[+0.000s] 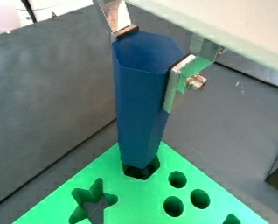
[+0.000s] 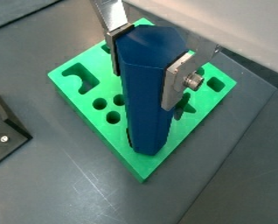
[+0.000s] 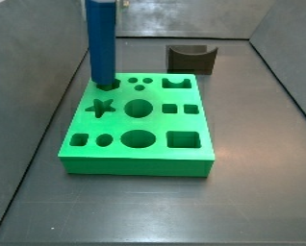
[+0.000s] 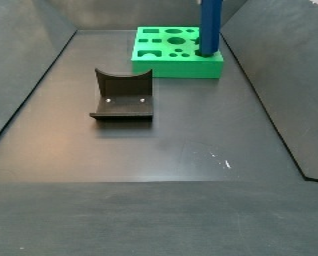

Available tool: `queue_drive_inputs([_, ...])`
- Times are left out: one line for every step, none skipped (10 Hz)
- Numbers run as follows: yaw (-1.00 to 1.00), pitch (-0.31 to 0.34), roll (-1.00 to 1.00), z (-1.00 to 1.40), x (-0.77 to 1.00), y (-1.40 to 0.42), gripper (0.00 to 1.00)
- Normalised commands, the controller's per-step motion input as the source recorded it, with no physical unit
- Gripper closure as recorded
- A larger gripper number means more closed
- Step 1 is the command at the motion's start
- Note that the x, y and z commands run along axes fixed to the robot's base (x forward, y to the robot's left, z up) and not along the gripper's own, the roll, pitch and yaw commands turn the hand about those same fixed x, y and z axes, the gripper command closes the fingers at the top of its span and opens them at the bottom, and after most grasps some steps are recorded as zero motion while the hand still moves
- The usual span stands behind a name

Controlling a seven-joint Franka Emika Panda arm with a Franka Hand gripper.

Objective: Insert the hexagon object.

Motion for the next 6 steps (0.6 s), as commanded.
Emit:
queue_drive_inputs([-0.14, -0.117, -0.09, -0.33, 0.00, -0.04, 1.00])
queue_drive_inputs([-0.19, -0.163, -0.13, -0.29, 0.07, -0.08, 1.00])
queue_drive_inputs([-0.27, -0.241, -0.16, -0.27, 0.18, -0.07, 1.00])
queue_drive_inputs([-0.35, -0.354, -0.15, -0.22, 0.16, -0.06, 1.00])
queue_drive_inputs([-0.31, -0.350, -0.05, -0.29, 0.15, -0.09, 1.00])
queue_drive_inputs([-0.17, -0.381, 0.00, -0.19, -0.08, -0.06, 1.00])
